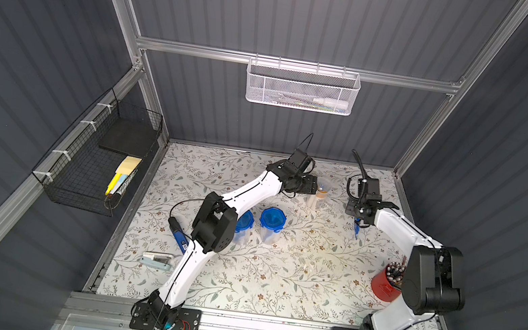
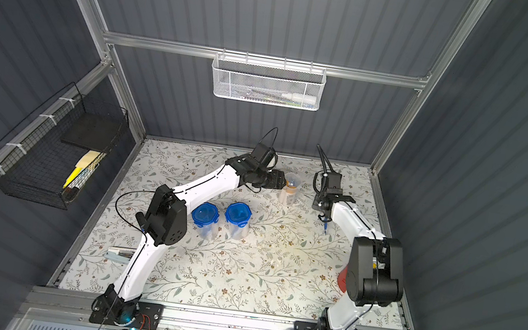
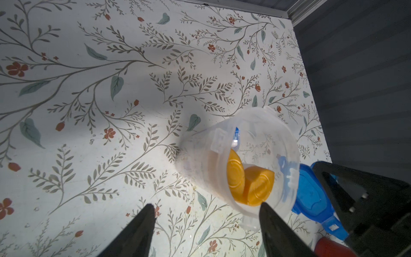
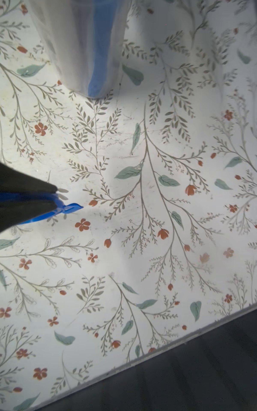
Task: Take out toiletry kits
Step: Place the lid at the center of the board, then pick up the container from the center of the board.
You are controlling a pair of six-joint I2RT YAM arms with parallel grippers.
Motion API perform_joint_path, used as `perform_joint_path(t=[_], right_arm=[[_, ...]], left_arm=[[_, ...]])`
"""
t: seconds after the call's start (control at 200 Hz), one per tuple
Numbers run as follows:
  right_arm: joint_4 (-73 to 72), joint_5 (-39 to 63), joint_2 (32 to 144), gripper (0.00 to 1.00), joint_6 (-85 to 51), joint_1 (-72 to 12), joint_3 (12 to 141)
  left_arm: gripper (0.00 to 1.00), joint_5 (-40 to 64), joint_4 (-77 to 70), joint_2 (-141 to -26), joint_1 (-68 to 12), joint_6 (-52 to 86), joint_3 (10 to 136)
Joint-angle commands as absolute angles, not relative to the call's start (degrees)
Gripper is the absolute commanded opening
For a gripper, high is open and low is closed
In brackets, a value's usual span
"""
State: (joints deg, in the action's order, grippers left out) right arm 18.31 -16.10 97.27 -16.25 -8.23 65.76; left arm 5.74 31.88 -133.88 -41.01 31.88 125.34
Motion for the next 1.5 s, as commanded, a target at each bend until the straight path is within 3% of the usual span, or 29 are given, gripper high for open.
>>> perform_joint_path(t=[0.0, 0.3, 0.58, 0.996, 1.181, 1.336, 1.491], right_arm=[[18.65, -16.29, 99.24, 0.2, -17.11, -8.77, 67.79], [15.06, -5.37, 98.07, 0.37, -21.6, -7.46, 65.3], [10.96, 2.33, 90.39, 0.4, -26.3, -5.33, 59.38], [11.15, 4.62, 85.22, 0.41, -25.98, -5.33, 57.14], [10.14, 6.64, 85.32, 0.41, -25.89, -5.33, 56.26], [9.27, 7.63, 85.33, 0.41, -25.9, -5.34, 55.64], [8.08, 9.89, 85.31, 0.41, -25.15, -5.3, 55.25]], left_arm=[[0.75, 5.06, 33.68, -135.3, -41.1, 30.69, 127.67], [0.75, 4.31, 34.78, -136.69, -41.13, 29.97, 129.65], [0.72, 4.13, 34.8, -138.28, -41.08, 29.62, 130.99], [0.33, 5.01, 34.4, -139.73, -41.04, 30.6, 131.82], [0.08, 5.65, 34.89, -139.0, -40.96, 30.72, 130.78], [0.0, 8.11, 34.72, -138.27, -40.28, 31.68, 129.08], [0.0, 11.61, 33.49, -137.07, -39.31, 32.09, 126.83]])
